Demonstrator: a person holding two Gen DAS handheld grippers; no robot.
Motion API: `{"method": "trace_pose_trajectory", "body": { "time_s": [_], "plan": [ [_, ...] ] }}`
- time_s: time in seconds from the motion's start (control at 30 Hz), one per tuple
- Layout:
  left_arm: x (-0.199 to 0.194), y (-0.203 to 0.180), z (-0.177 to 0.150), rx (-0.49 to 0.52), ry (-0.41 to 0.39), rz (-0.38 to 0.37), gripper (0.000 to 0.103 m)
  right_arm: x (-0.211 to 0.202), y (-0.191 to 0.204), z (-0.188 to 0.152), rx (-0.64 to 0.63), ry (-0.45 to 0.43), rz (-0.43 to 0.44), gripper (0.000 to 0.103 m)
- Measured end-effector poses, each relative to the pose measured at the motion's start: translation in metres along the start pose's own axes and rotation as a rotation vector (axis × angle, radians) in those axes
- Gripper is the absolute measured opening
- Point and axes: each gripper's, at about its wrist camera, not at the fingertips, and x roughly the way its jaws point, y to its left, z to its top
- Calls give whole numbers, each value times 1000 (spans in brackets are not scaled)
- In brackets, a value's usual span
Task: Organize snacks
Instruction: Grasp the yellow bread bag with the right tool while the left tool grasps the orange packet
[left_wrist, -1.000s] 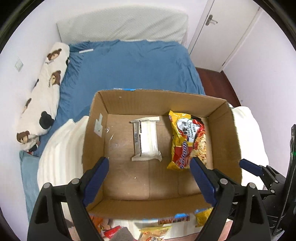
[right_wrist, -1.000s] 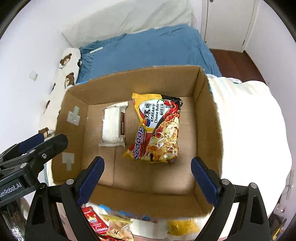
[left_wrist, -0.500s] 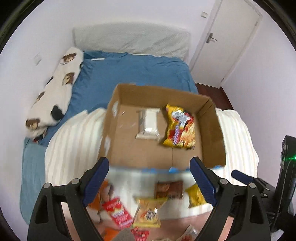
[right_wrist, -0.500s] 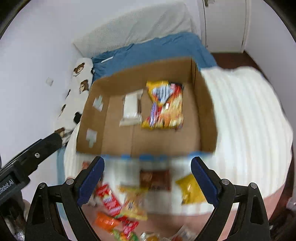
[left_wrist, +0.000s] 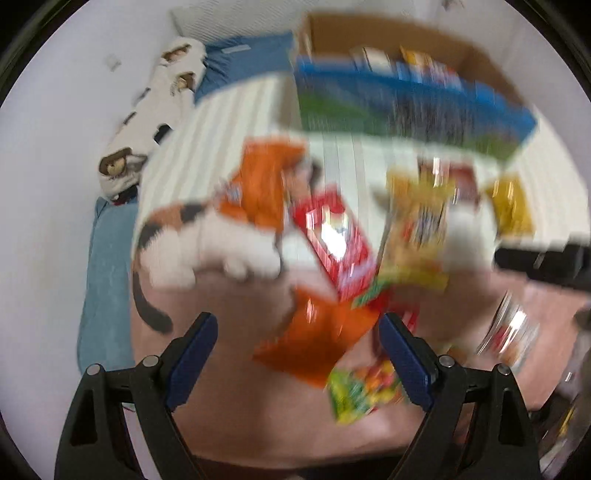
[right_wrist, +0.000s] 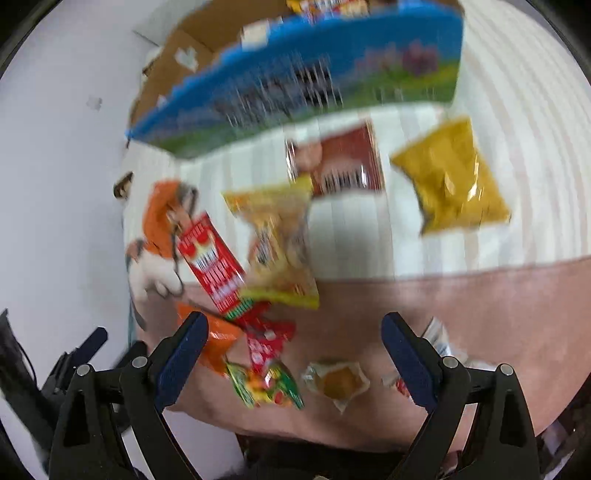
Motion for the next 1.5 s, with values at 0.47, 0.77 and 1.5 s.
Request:
{"method": "trace_pose_trajectory", "body": {
  "time_s": [0.47,0.77,1.5],
  "plan": [
    [93,-3,-7,15,133,53,90,51,10,13,10,41,-56,97],
    [92,60,-9,-277,159,-38,89,103,41,53,8,66,-96,56],
    [133,88,-38,-592,303,-223,72,97,5,-5,-2,139,-163,64]
  ]
}}
